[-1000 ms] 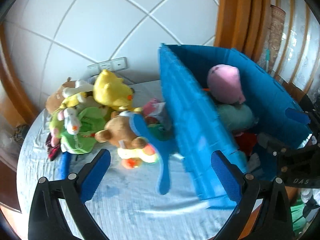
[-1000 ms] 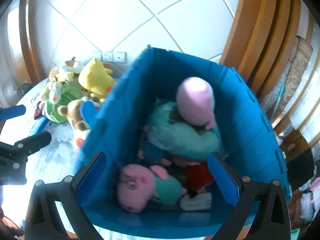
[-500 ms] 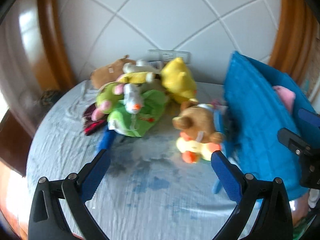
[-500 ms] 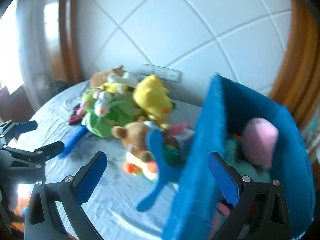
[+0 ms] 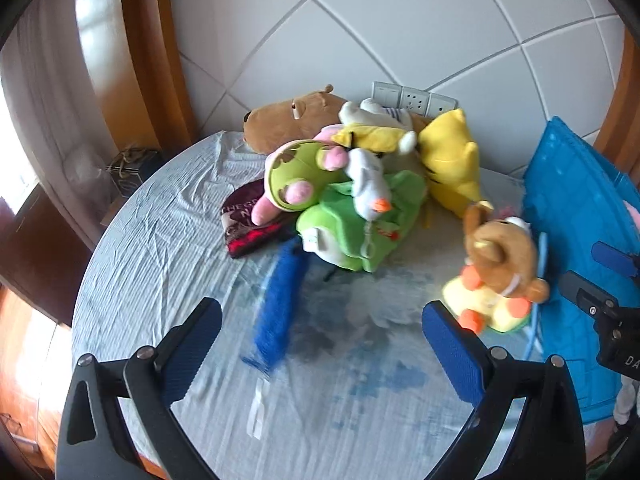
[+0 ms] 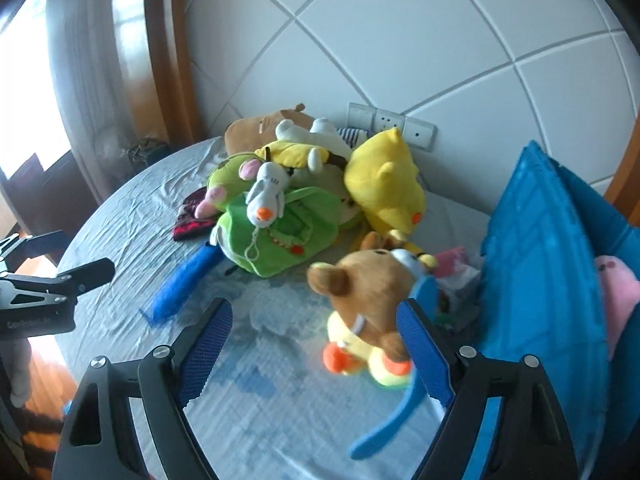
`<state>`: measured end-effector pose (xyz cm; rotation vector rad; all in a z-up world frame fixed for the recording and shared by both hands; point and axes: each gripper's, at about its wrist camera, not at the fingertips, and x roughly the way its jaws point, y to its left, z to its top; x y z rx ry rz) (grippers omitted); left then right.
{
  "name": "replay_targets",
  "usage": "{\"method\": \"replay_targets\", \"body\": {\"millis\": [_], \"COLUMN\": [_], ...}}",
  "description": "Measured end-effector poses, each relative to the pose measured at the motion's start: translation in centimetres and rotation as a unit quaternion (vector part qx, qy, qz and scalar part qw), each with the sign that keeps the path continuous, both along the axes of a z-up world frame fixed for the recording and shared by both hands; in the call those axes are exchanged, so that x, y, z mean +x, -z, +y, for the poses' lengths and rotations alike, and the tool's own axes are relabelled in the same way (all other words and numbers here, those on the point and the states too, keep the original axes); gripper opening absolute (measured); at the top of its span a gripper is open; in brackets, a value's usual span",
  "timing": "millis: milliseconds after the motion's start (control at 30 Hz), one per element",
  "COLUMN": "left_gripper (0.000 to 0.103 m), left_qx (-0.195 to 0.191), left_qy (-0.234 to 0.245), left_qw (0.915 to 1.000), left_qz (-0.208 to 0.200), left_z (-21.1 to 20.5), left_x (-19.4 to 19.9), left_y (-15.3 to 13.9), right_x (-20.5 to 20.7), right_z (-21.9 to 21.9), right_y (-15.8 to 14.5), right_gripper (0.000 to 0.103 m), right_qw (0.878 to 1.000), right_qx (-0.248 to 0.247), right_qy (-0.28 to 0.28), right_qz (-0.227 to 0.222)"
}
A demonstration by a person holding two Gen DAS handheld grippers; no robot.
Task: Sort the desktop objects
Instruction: 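Withdraw both tools from the crate back toward the toy pile, then grasp the white duck plush with orange beak with the right tool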
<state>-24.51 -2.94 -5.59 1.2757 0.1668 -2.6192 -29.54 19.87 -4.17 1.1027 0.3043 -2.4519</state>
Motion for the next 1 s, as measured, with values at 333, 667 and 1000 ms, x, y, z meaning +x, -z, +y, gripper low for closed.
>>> {"method": "replay_targets", "body": {"millis": [333, 667, 1000], "left_gripper": [0.096, 0.091, 0.086], "left_qx": [-0.003, 0.034, 0.054], "left_qy": [0.072, 0.096, 0.096], "left_qw": [0.9966, 0.9905, 0.9876], "left_qz": [-0.041, -0.092, -0.112], "left_z": [-10.6, -13.7, -13.7], "left_x": [-6.8, -11.1, -14.6], "left_y": [3.3, 8.6, 11.2], "right_x": [-4.7, -8.8, -12.8], "right_z": [-9.4, -15.5, -16.2], "right_y": [3.0, 6.8, 8.9], "right_gripper": [0.083, 0.068, 0.054], "right_qw": [0.995, 0.992, 0.991], "right_qx": [-0.007, 0.016, 0.017], "right_qy": [0.097, 0.094, 0.097], "right_qz": [-0.036, -0.079, -0.091]}}
